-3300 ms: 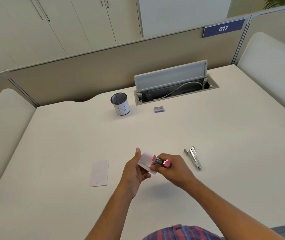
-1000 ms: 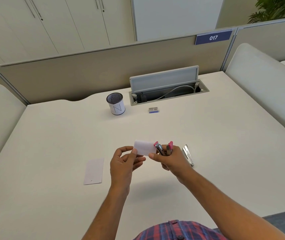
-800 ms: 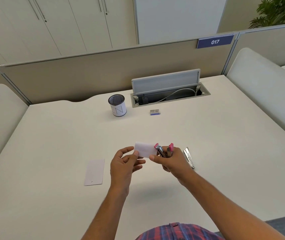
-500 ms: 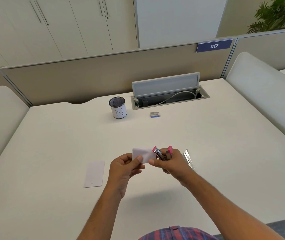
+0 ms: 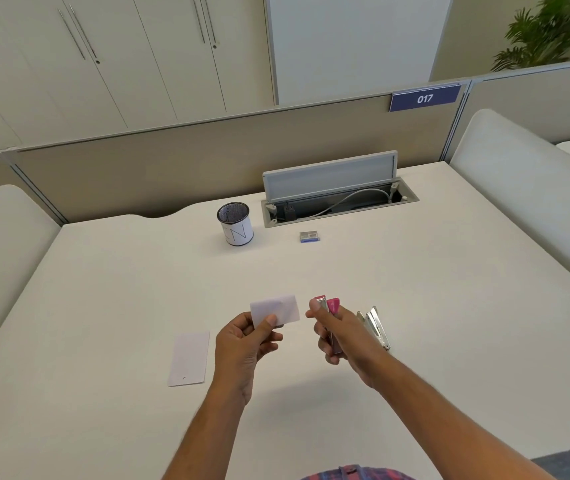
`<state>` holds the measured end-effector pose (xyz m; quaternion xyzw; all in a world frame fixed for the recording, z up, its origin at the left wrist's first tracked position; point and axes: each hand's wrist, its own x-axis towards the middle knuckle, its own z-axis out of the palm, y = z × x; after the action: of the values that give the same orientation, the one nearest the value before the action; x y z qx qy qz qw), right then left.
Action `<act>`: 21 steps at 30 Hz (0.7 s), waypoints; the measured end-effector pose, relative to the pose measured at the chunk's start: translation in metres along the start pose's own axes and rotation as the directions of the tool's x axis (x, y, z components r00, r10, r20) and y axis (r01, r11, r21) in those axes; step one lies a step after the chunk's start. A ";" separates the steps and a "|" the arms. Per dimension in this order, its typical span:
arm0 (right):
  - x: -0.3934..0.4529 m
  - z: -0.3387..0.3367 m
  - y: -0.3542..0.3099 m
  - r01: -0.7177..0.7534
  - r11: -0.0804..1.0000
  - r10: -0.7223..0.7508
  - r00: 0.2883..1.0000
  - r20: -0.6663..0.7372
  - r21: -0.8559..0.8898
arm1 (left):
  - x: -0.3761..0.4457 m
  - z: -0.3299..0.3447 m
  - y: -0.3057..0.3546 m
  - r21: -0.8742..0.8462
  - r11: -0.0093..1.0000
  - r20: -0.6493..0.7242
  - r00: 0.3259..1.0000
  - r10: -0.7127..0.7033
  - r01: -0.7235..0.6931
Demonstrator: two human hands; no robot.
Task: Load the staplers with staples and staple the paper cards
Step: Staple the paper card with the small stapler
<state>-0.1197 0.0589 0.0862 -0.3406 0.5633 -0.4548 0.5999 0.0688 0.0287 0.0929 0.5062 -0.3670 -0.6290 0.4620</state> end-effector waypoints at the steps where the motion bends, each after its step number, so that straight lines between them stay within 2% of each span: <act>1: 0.000 0.000 0.001 -0.003 1.000 0.003 1.000 -0.002 -0.017 | 0.001 0.000 0.000 0.000 1.000 -0.002 1.000 0.003 -0.003; 13: 0.008 -0.003 0.006 -0.087 0.994 0.086 0.996 0.011 0.068 | 0.008 0.003 -0.004 0.000 1.000 -0.024 1.000 0.009 -0.009; 21: 0.005 -0.002 0.005 -0.003 1.000 0.006 0.994 0.107 -0.023 | 0.011 0.005 -0.003 0.019 0.999 -0.051 0.998 0.030 -0.029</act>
<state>-0.1209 0.0565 0.0796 -0.3699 0.5364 -0.4281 0.6263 0.0627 0.0193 0.0879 0.5212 -0.3681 -0.6054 0.4758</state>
